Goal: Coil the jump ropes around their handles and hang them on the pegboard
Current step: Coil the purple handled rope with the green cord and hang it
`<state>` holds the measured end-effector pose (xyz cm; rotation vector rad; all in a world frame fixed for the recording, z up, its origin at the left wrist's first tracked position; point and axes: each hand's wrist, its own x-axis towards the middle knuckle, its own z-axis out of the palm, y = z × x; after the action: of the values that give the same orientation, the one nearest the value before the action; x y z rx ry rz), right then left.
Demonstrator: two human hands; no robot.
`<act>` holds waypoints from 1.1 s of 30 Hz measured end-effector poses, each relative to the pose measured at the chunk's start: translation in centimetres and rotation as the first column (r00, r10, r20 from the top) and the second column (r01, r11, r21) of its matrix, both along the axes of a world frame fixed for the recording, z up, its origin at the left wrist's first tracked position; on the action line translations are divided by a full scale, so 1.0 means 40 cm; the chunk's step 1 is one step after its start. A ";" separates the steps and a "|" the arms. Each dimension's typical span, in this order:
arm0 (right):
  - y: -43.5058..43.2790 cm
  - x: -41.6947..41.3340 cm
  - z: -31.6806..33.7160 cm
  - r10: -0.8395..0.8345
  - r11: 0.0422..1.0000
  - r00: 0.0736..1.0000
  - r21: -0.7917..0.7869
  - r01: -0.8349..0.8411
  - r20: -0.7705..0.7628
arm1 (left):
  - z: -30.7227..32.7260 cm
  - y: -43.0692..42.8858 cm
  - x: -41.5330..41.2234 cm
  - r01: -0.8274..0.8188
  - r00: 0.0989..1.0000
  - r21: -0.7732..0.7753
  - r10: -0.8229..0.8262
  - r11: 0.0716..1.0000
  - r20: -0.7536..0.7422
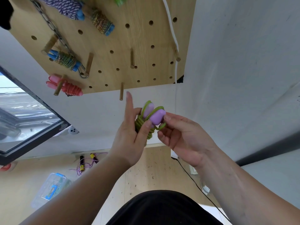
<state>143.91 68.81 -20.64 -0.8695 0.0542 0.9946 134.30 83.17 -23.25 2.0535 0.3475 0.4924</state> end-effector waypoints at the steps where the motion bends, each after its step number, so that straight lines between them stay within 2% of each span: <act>1: -0.004 0.008 -0.001 0.017 1.000 1.000 -0.010 -0.017 -0.013 | -0.010 0.003 0.002 -0.013 0.999 -0.124 0.009 0.992 -0.032; 2: -0.009 0.015 -0.003 0.035 0.999 0.999 -0.027 -0.035 -0.025 | -0.020 0.006 0.000 -0.023 0.998 -0.200 0.011 0.980 -0.059; 3: -0.014 0.021 -0.005 0.052 0.997 0.998 -0.046 -0.054 -0.033 | -0.028 0.009 -0.003 -0.021 0.997 -0.213 0.005 0.977 -0.076; 7: -0.022 0.030 -0.012 0.084 0.991 0.996 -0.105 -0.084 -0.012 | -0.033 0.003 -0.017 0.002 0.997 -0.040 -0.005 0.999 -0.080; 11: -0.022 0.039 -0.006 0.110 0.970 0.983 -0.233 -0.074 0.146 | -0.021 -0.005 -0.012 -0.007 0.997 0.081 0.012 0.997 -0.073; 15: -0.029 0.048 0.000 0.141 0.951 0.970 -0.299 -0.076 0.200 | -0.012 0.006 -0.011 0.008 0.996 0.272 0.015 0.962 -0.085; 18: -0.024 0.044 0.005 0.110 0.938 0.963 -0.345 -0.018 0.248 | -0.008 0.011 -0.010 0.033 0.995 0.332 0.002 0.943 -0.104; 21: -0.013 0.034 0.004 0.086 0.909 0.927 -0.410 0.077 0.365 | -0.004 0.005 -0.008 0.015 0.990 0.332 0.033 0.943 -0.137; 23: -0.004 0.031 0.000 0.078 0.872 0.874 -0.458 0.174 0.480 | -0.004 -0.003 -0.003 -0.002 0.987 0.333 0.054 0.943 -0.148; 26: 0.008 0.028 -0.007 0.050 0.836 0.764 -0.445 0.321 0.644 | 0.002 -0.015 0.009 -0.031 0.984 0.314 0.084 0.949 -0.155; 29: 0.018 0.016 -0.018 0.154 0.807 0.609 -0.455 0.377 0.778 | 0.013 -0.019 0.024 -0.061 0.980 0.336 0.121 0.940 -0.160; 31: 0.024 0.006 -0.034 0.220 0.776 0.490 -0.456 0.437 0.844 | 0.019 -0.018 0.030 -0.100 0.975 0.263 0.148 0.960 -0.168; 33: 0.025 -0.001 -0.049 0.233 0.772 0.368 -0.402 0.493 0.900 | 0.023 -0.018 0.033 -0.120 0.970 0.104 0.139 0.987 -0.198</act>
<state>143.88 69.80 -22.58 -1.9626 -0.5608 0.1222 135.61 82.43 -22.31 2.1857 0.5950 0.3807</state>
